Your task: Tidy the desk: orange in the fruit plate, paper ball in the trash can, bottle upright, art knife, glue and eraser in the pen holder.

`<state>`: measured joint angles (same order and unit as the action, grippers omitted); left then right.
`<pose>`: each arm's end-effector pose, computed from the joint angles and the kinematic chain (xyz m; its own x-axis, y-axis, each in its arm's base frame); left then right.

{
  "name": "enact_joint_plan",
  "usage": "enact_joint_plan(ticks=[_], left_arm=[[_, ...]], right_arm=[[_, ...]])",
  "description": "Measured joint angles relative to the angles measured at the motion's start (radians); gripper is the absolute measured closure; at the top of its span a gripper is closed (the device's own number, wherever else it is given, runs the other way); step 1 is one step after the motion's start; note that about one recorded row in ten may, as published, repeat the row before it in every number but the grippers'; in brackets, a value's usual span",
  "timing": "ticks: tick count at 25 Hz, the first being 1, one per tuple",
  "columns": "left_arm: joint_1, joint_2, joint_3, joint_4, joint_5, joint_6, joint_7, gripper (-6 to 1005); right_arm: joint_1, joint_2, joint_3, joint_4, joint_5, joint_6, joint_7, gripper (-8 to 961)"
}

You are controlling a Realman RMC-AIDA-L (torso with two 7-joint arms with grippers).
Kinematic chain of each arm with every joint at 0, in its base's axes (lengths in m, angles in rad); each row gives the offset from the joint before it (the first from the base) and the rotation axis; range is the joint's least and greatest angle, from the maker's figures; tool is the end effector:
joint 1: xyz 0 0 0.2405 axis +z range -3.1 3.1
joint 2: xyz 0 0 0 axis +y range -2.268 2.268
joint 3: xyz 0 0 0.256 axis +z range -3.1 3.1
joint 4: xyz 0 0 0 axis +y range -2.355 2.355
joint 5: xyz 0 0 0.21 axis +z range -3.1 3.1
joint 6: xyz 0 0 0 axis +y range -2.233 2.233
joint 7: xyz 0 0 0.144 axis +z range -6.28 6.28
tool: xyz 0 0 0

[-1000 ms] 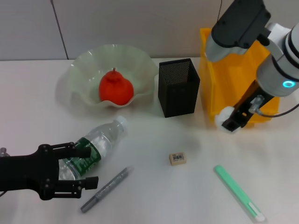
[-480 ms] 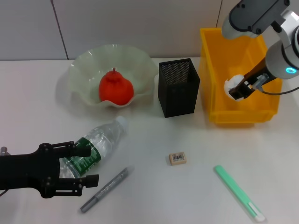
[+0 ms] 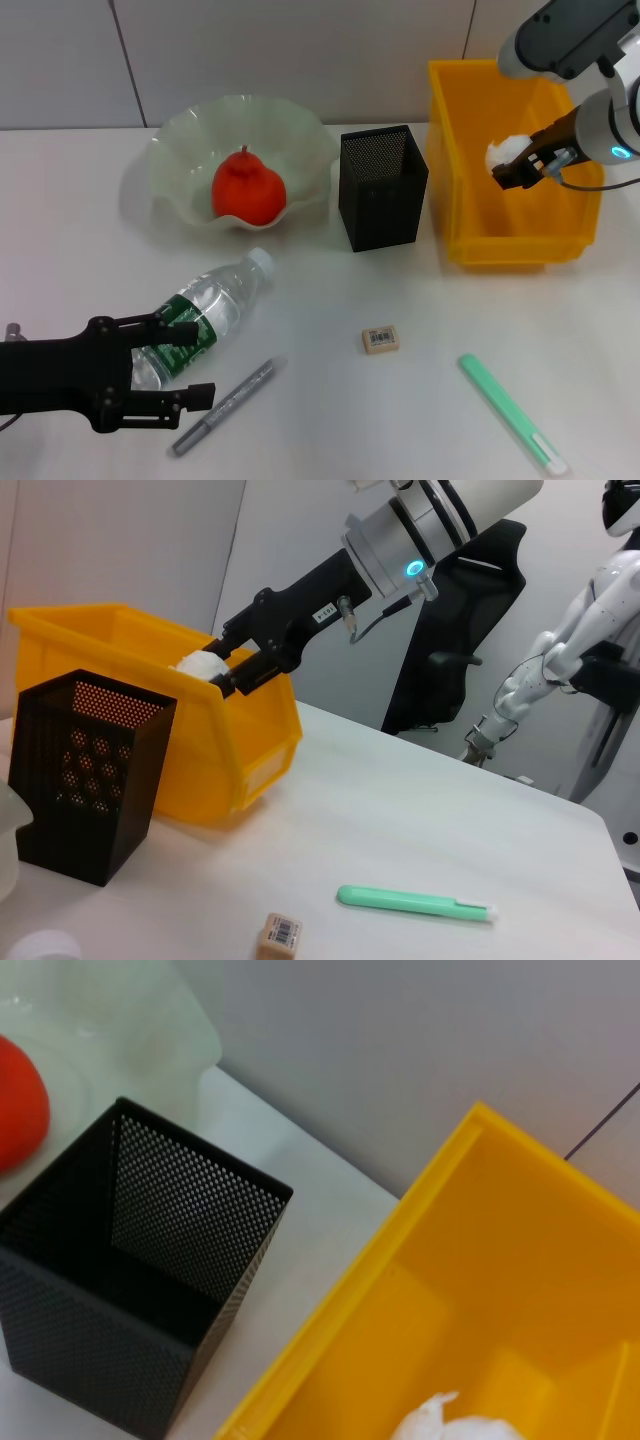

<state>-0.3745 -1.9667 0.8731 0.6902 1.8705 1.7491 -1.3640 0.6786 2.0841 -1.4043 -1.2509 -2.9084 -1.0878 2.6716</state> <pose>-0.2915 0.2782 0.0314 0.8104 0.3515 0.4687 0.4070 -0.9132 -0.0188 0.1740 0.4301 0.0212 0.8294 -0.5563 0.0504 -0.3157 -0.5413 -0.7793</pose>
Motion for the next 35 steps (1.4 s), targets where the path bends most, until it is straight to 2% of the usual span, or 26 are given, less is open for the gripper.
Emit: enact_joint_plan(ticks=[8, 13, 15, 16, 17, 20, 24, 28, 31, 35], left_arm=[[-0.004, -0.001, 0.000, 0.000, 0.001, -0.003, 0.000, 206], [-0.006, -0.001, 0.000, 0.000, 0.001, -0.003, 0.000, 207], [-0.006, -0.001, 0.000, 0.000, 0.001, -0.003, 0.000, 208], [-0.006, -0.001, 0.000, 0.000, 0.001, -0.003, 0.000, 208], [-0.006, -0.001, 0.000, 0.000, 0.001, -0.003, 0.001, 208], [-0.006, -0.002, 0.000, 0.000, 0.001, -0.004, 0.001, 209], [-0.009, -0.005, 0.000, 0.004, -0.001, -0.004, 0.001, 209], [-0.018, -0.006, 0.000, 0.003, -0.002, -0.008, -0.004, 210], [-0.027, -0.007, -0.002, 0.006, -0.001, -0.025, -0.024, 211], [-0.049, -0.007, -0.003, 0.011, 0.001, -0.054, -0.075, 212]], right_arm=[[0.002, -0.002, 0.004, -0.004, 0.001, -0.007, -0.002, 237], [0.002, -0.002, 0.031, -0.043, 0.005, -0.062, -0.013, 133], [0.002, -0.003, 0.075, -0.076, 0.042, -0.125, -0.055, 111], [0.007, -0.005, 0.146, -0.099, 0.110, -0.198, -0.121, 111], [0.007, -0.005, 0.146, -0.099, 0.110, -0.198, -0.121, 110], [0.022, -0.010, 0.268, -0.129, 0.217, -0.332, -0.221, 108], [0.045, -0.029, 0.402, -0.117, 0.333, -0.485, -0.331, 110], [0.044, -0.056, 0.519, -0.045, 0.457, -0.569, -0.452, 112], [0.006, -0.063, 0.594, 0.016, 0.585, -0.600, -0.604, 113], [-0.042, -0.083, 0.641, 0.176, 0.693, -0.606, -0.831, 113]])
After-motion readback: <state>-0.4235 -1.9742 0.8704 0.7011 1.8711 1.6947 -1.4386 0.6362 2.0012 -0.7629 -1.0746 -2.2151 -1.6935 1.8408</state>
